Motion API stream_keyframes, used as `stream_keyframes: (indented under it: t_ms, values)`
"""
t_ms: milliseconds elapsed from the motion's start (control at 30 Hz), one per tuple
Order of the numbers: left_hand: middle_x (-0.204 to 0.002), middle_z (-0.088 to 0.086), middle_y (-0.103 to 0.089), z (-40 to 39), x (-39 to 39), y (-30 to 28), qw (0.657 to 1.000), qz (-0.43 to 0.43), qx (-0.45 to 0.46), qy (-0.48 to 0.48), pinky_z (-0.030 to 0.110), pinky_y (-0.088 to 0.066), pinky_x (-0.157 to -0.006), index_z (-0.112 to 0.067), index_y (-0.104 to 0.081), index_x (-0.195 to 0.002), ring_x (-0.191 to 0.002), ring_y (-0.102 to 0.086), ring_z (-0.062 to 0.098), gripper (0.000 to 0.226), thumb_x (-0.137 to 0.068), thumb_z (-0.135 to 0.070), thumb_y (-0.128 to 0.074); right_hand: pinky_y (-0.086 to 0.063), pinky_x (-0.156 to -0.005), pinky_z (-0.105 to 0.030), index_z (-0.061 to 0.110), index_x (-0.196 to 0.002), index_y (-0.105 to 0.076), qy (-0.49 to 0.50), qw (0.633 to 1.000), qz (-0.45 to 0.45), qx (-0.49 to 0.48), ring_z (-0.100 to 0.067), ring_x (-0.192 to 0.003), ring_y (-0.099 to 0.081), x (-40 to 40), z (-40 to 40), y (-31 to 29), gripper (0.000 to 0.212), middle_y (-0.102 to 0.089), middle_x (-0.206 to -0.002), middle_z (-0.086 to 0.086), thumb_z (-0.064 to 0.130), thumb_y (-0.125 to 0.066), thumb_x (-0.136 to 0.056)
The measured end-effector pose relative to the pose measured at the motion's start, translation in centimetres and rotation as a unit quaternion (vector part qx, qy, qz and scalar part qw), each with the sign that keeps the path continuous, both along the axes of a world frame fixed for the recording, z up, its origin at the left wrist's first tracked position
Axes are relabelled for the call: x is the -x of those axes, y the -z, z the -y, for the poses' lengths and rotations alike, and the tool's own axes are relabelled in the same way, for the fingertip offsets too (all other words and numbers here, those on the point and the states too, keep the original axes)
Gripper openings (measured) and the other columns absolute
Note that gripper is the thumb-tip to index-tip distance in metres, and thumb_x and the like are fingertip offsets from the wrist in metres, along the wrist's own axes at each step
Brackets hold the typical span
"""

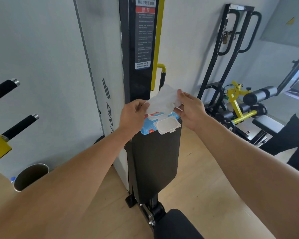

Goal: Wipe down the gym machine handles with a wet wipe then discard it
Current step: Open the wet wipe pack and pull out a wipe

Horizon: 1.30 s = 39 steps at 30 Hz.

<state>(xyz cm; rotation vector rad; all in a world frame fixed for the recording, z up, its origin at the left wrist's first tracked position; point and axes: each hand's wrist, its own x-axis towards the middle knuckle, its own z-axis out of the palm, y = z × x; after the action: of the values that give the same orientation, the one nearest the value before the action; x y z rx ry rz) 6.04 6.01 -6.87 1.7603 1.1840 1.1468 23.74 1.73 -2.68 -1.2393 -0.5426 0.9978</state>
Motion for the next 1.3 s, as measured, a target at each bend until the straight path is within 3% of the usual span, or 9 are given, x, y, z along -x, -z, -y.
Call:
stream_keyframes:
  t_ms: [133, 333, 633, 767, 933, 1100, 1167, 1233, 1300]
  values:
    - [-0.104, -0.012, -0.068, 0.2, 0.2, -0.1, 1.0, -0.009, 0.017, 0.018, 0.011, -0.049, -0.065, -0.024, -0.066, -0.109, -0.082, -0.065, 0.007, 0.018, -0.099, -0.037, -0.059, -0.062, -0.086, -0.038, 0.015, -0.106, -0.067, 0.076, 0.994, 0.077, 0.023, -0.024, -0.103, -0.068, 0.1, -0.4, 0.1, 0.017, -0.068, -0.11, -0.005, 0.029, -0.06, -0.101]
    - [-0.103, -0.012, -0.067, -0.2, 0.2, -0.7, 0.998, 0.017, 0.046, 0.045, 0.014, -0.053, -0.076, -0.025, -0.063, -0.11, -0.093, -0.067, 0.011, 0.019, -0.096, -0.038, -0.064, -0.062, -0.067, -0.025, 0.01, -0.111, -0.067, 0.019, 0.986, 0.162, 0.045, -0.019, -0.09, -0.074, 0.4, 0.4, -0.1, 0.03, -0.072, -0.104, -0.003, 0.036, -0.063, -0.097]
    - [-0.106, -0.013, -0.068, 0.0, -0.3, -1.2, 0.978, 0.162, 0.104, 0.077, 0.027, -0.06, -0.083, -0.029, -0.063, -0.118, -0.1, -0.067, 0.013, 0.033, -0.089, -0.018, -0.075, -0.06, -0.091, -0.044, 0.01, -0.131, -0.06, -0.231, 0.956, 0.157, 0.09, -0.029, -0.113, -0.067, 0.1, 1.7, 0.6, 0.047, -0.067, -0.124, -0.01, 0.019, -0.078, -0.088]
    - [-0.113, -0.009, -0.067, 0.1, -0.9, -1.7, 0.986, 0.131, 0.087, 0.05, 0.029, -0.059, -0.086, -0.029, -0.06, -0.121, -0.102, -0.067, 0.014, 0.037, -0.087, -0.031, -0.076, -0.06, -0.091, -0.048, 0.009, -0.124, -0.066, -0.14, 0.97, 0.197, 0.038, -0.029, -0.109, -0.069, 0.5, 1.7, 0.9, 0.037, -0.072, -0.117, -0.009, 0.026, -0.074, -0.092]
    - [-0.099, -0.007, -0.071, 0.8, -1.5, -1.6, 0.981, 0.144, 0.127, -0.014, 0.04, -0.061, -0.089, -0.028, -0.066, -0.096, -0.093, -0.072, 0.017, 0.013, -0.088, -0.036, -0.073, -0.06, -0.09, -0.051, 0.009, -0.125, -0.065, -0.127, 0.978, 0.162, 0.015, -0.031, -0.107, -0.069, 0.2, 2.3, 0.8, 0.039, -0.071, -0.115, -0.009, 0.03, -0.073, -0.092]
    - [-0.092, -0.011, -0.07, 0.6, -1.5, -1.7, 0.985, 0.135, 0.096, -0.037, 0.039, -0.062, -0.085, -0.028, -0.07, -0.096, -0.091, -0.072, 0.018, 0.007, -0.091, -0.033, -0.071, -0.059, -0.09, -0.047, 0.011, -0.131, -0.054, -0.197, 0.976, 0.087, -0.005, -0.033, -0.113, -0.062, 0.0, 3.2, 0.5, 0.037, -0.061, -0.118, -0.011, 0.013, -0.066, -0.096]
    - [-0.092, -0.011, -0.071, 0.7, -1.6, -1.8, 0.988, 0.124, 0.083, -0.031, 0.037, -0.062, -0.085, -0.029, -0.07, -0.096, -0.091, -0.071, 0.017, 0.007, -0.093, -0.035, -0.069, -0.058, -0.09, -0.045, 0.013, -0.132, -0.054, -0.232, 0.972, 0.035, -0.016, -0.032, -0.113, -0.064, 0.1, 3.4, 0.2, 0.035, -0.064, -0.121, -0.011, 0.025, -0.059, -0.1]
    - [-0.088, -0.015, -0.068, 0.9, -1.7, -2.1, 0.992, 0.108, 0.059, -0.031, 0.027, -0.059, -0.079, -0.03, -0.069, -0.094, -0.086, -0.068, 0.012, 0.008, -0.094, -0.038, -0.066, -0.052, -0.101, -0.046, 0.013, -0.141, -0.053, -0.249, 0.967, -0.056, -0.014, -0.032, -0.119, -0.063, 0.2, 3.4, 0.0, 0.061, -0.064, -0.133, -0.013, 0.056, -0.042, -0.099]
    - [-0.084, -0.018, -0.064, 1.1, -1.9, -2.4, 0.995, 0.086, 0.021, -0.041, 0.016, -0.051, -0.07, -0.029, -0.068, -0.093, -0.081, -0.064, 0.009, 0.011, -0.096, -0.04, -0.064, -0.049, -0.104, -0.044, 0.012, -0.144, -0.053, -0.235, 0.965, -0.117, -0.009, -0.03, -0.12, -0.064, 0.3, 3.2, 0.0, 0.067, -0.064, -0.136, -0.013, 0.061, -0.032, -0.102]
